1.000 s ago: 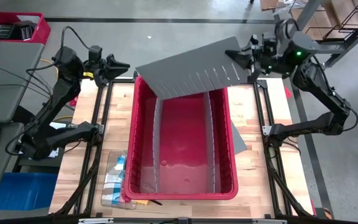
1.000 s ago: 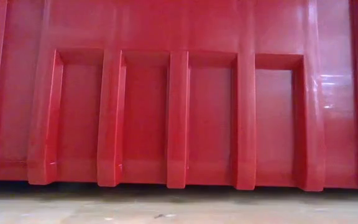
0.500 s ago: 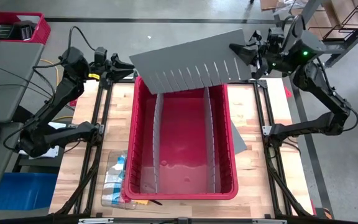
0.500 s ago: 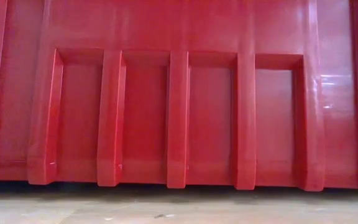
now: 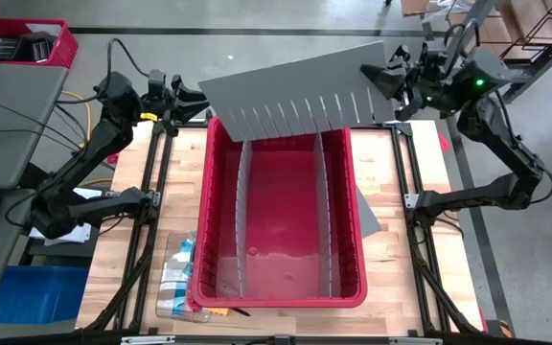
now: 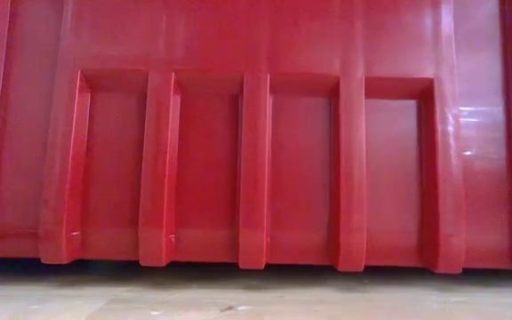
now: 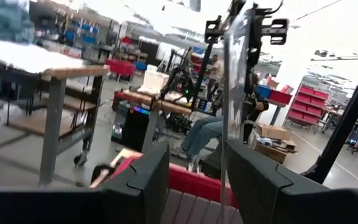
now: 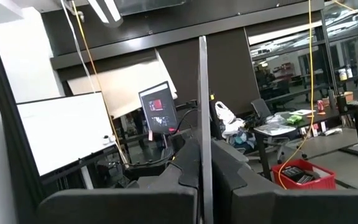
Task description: Sort Items/Unsort Items
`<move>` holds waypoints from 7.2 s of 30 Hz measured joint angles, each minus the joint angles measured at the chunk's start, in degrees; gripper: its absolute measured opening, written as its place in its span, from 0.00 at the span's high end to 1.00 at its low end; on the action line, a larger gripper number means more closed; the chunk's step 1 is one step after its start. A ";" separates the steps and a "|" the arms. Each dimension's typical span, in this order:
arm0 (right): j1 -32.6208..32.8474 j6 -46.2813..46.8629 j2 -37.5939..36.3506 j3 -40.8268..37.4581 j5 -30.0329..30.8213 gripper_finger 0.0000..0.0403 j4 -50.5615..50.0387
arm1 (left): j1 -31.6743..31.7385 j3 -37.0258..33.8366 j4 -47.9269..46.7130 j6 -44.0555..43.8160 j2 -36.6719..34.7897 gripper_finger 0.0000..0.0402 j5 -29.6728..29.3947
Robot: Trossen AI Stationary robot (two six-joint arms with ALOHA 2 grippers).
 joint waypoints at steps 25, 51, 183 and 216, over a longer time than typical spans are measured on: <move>0.02 1.32 -0.28 -0.06 -2.44 1.00 0.25 | 0.17 -0.01 4.57 -7.41 1.23 0.62 11.17; 0.02 1.34 -0.68 -0.15 -2.68 1.00 3.59 | 3.32 0.08 0.53 -8.55 -0.14 0.62 13.98; -1.29 -20.08 8.59 -0.10 9.76 1.00 -43.22 | 4.01 3.88 -18.29 22.10 4.60 1.00 7.18; 4.76 -20.35 9.30 -0.12 11.92 1.00 -47.84 | -4.91 3.88 -36.73 37.34 -0.20 1.00 -7.39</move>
